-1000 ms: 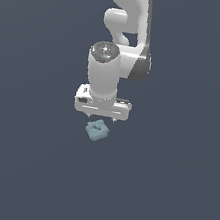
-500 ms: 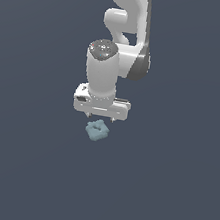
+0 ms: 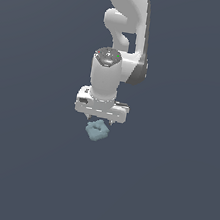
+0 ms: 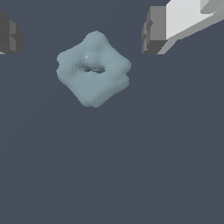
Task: Pick up the object and move it to a goal position.
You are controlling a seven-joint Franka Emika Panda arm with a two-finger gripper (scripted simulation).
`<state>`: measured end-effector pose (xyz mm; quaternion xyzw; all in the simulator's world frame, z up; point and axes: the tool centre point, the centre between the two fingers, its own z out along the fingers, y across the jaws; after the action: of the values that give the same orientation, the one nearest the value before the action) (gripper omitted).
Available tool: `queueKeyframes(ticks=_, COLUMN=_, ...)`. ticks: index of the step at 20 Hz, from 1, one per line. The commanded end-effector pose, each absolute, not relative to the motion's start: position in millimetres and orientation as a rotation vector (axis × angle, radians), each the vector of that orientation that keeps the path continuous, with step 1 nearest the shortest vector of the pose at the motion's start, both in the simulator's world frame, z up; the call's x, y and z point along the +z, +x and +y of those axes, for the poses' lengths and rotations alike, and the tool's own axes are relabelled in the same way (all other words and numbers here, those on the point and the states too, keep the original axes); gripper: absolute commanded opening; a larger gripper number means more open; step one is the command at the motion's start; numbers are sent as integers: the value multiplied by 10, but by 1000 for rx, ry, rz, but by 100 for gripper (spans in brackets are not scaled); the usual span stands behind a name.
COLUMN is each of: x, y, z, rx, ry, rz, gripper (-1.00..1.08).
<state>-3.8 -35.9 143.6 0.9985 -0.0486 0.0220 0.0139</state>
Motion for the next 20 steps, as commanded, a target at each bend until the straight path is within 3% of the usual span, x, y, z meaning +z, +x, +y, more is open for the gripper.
queueKeyframes(ticks=1, x=1340, y=-70, z=-371, rx=91, ry=3088, rz=-164, gripper=108)
queueKeyframes(ticks=20, x=635, y=-523, z=-375, rx=353, ry=2940, rz=-212, gripper=108)
